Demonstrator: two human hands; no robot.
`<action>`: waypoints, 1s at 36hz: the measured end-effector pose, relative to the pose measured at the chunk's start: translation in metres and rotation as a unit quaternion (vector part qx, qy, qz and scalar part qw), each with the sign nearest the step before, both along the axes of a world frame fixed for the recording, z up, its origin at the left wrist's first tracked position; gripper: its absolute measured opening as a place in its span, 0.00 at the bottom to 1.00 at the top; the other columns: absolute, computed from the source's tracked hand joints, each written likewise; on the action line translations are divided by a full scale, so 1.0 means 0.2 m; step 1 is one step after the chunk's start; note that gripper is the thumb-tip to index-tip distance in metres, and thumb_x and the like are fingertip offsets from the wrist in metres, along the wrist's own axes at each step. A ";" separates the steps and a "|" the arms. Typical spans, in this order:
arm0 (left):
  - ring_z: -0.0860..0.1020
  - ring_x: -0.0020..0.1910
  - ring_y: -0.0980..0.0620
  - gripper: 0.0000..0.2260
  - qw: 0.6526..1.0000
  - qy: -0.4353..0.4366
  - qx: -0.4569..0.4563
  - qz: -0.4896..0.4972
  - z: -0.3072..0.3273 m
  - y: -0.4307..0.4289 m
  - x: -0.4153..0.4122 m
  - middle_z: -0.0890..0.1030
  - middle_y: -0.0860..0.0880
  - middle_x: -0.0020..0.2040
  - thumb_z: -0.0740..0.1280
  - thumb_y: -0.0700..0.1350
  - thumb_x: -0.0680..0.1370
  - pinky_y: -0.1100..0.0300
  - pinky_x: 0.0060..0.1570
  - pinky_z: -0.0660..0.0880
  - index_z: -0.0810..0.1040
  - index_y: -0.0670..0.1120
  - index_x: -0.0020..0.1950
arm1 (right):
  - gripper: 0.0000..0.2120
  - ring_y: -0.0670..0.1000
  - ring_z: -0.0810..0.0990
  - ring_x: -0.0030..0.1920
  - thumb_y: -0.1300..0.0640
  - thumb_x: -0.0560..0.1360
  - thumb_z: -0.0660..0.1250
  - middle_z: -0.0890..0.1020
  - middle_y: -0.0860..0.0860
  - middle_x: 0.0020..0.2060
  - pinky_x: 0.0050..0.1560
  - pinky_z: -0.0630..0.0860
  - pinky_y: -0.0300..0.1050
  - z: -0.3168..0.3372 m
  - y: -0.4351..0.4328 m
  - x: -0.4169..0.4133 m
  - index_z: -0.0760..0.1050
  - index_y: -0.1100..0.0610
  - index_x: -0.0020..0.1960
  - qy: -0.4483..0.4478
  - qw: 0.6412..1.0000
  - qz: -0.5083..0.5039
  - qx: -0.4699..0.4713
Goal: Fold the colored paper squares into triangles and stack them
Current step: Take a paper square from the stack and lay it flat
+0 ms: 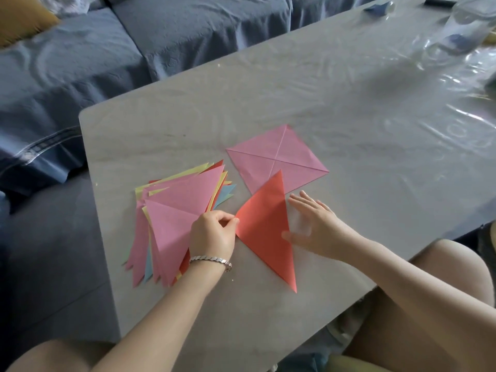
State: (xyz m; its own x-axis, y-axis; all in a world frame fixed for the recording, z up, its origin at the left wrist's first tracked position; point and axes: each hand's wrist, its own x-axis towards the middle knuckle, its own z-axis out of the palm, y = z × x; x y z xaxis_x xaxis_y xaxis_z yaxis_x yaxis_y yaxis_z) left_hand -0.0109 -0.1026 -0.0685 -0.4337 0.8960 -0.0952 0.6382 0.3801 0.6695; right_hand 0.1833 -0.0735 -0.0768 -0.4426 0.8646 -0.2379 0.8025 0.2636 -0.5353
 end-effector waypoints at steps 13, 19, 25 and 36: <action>0.76 0.38 0.52 0.03 1.000 -0.002 -0.003 0.001 -0.01 0.01 -0.01 0.84 0.48 0.41 0.70 0.41 0.72 0.64 0.37 0.66 0.83 0.44 0.42 | 0.60 0.41 0.31 0.69 0.22 0.53 0.45 0.36 0.43 0.72 0.71 0.33 0.43 -0.07 -0.04 0.01 0.40 0.54 0.76 -0.123 0.983 0.126 0.047; 0.79 0.41 0.49 0.02 1.000 0.003 -0.006 0.006 -0.02 0.01 -0.01 0.83 0.49 0.40 0.70 0.42 0.72 0.62 0.38 0.70 0.83 0.45 0.41 | 0.66 0.45 0.29 0.70 0.19 0.48 0.46 0.33 0.46 0.70 0.69 0.30 0.43 -0.07 -0.12 0.03 0.37 0.56 0.75 -0.132 0.976 0.167 0.049; 0.79 0.42 0.49 0.02 1.000 -0.013 0.012 -0.008 0.01 0.01 -0.02 0.83 0.49 0.39 0.70 0.41 0.72 0.63 0.39 0.70 0.83 0.44 0.40 | 0.64 0.46 0.28 0.70 0.22 0.51 0.56 0.29 0.46 0.68 0.68 0.28 0.45 -0.06 -0.13 0.04 0.34 0.53 0.75 -0.150 0.967 0.203 0.040; 0.77 0.39 0.50 0.05 0.974 0.084 0.210 0.022 0.34 0.04 -0.41 0.78 0.50 0.40 0.66 0.39 0.75 0.58 0.43 0.74 0.81 0.41 0.48 | 0.14 0.54 0.73 0.63 0.56 0.73 0.69 0.75 0.52 0.62 0.63 0.65 0.44 -0.04 0.09 0.04 0.78 0.55 0.58 0.058 0.987 -0.075 0.132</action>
